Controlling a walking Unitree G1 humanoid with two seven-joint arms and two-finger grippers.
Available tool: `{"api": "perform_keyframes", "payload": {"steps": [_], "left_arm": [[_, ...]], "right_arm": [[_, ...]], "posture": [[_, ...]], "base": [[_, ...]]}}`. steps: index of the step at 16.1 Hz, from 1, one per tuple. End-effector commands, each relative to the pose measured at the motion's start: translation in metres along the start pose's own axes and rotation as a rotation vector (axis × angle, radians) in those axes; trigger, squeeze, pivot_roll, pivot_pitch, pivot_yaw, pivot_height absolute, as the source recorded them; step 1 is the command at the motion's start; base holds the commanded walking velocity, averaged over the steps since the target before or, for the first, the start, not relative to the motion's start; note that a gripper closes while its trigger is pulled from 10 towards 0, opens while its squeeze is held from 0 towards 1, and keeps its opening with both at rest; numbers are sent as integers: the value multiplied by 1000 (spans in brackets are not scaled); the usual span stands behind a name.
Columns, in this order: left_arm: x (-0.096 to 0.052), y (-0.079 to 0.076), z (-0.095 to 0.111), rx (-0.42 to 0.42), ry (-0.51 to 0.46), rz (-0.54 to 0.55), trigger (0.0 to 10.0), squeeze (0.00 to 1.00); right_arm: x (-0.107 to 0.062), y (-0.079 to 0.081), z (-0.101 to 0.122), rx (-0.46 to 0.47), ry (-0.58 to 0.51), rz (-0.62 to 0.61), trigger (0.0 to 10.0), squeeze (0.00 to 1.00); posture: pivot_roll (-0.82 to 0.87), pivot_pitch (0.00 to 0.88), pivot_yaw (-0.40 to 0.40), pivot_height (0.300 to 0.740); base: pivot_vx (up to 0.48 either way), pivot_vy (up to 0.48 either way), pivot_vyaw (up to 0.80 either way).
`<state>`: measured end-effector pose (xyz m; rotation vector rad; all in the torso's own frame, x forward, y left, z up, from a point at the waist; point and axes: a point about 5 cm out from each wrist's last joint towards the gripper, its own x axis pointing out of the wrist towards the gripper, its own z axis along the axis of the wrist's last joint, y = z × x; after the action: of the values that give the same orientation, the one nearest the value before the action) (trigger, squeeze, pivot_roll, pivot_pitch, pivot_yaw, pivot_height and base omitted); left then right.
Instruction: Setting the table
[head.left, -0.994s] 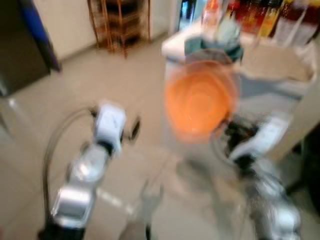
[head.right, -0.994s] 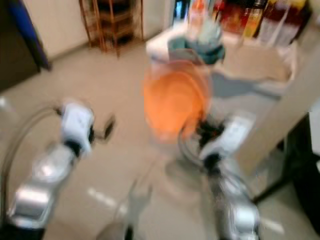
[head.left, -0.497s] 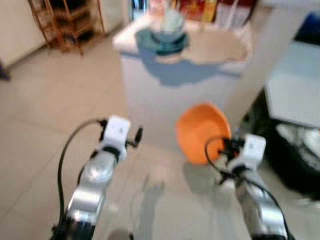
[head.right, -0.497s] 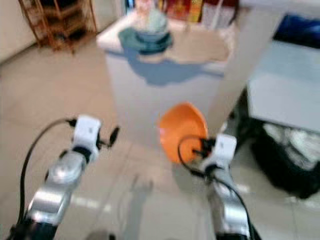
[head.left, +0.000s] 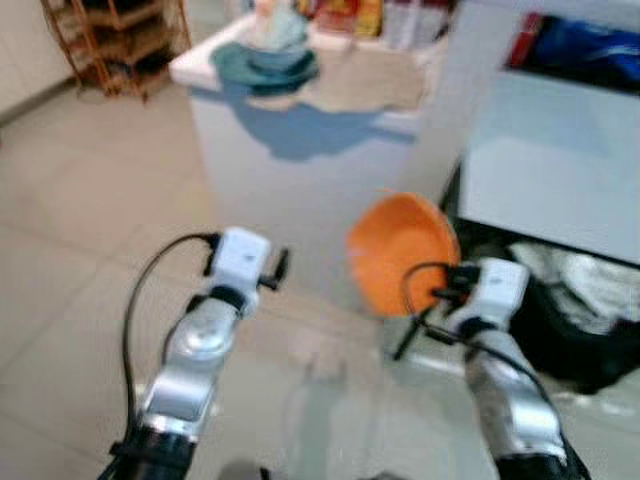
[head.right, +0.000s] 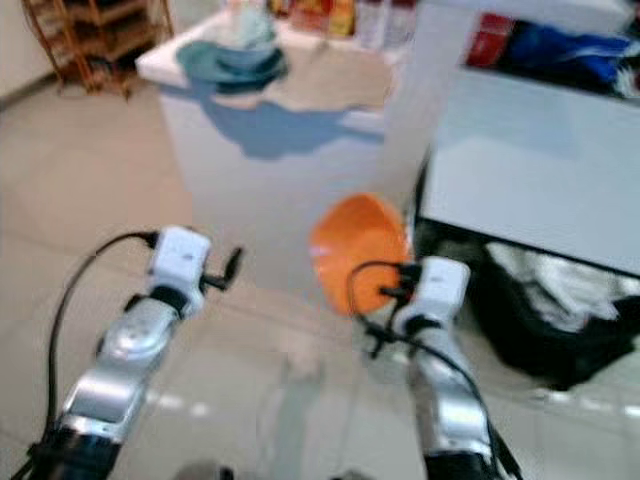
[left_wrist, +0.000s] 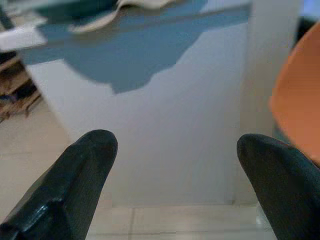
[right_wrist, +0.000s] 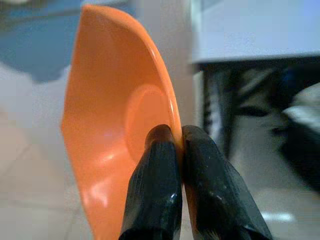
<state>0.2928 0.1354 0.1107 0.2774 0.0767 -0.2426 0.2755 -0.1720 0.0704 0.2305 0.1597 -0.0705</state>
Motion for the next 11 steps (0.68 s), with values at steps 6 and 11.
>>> {"api": "perform_keyframes", "payload": {"steps": [6, 11], "left_arm": [[5, 4, 11, 32, -46, -8, 10000, 0], [8, 5, 15, 34, -55, -4, 10000, 0]], "right_arm": [[5, -4, 23, 0, -97, -16, 10000, 0], [6, -13, 28, -3, -113, -49, 10000, 0]], "posture": [[52, 19, -27, 740], [50, 18, -23, 740]], "base": [[0, -480, 0], [0, -480, 0]]}}
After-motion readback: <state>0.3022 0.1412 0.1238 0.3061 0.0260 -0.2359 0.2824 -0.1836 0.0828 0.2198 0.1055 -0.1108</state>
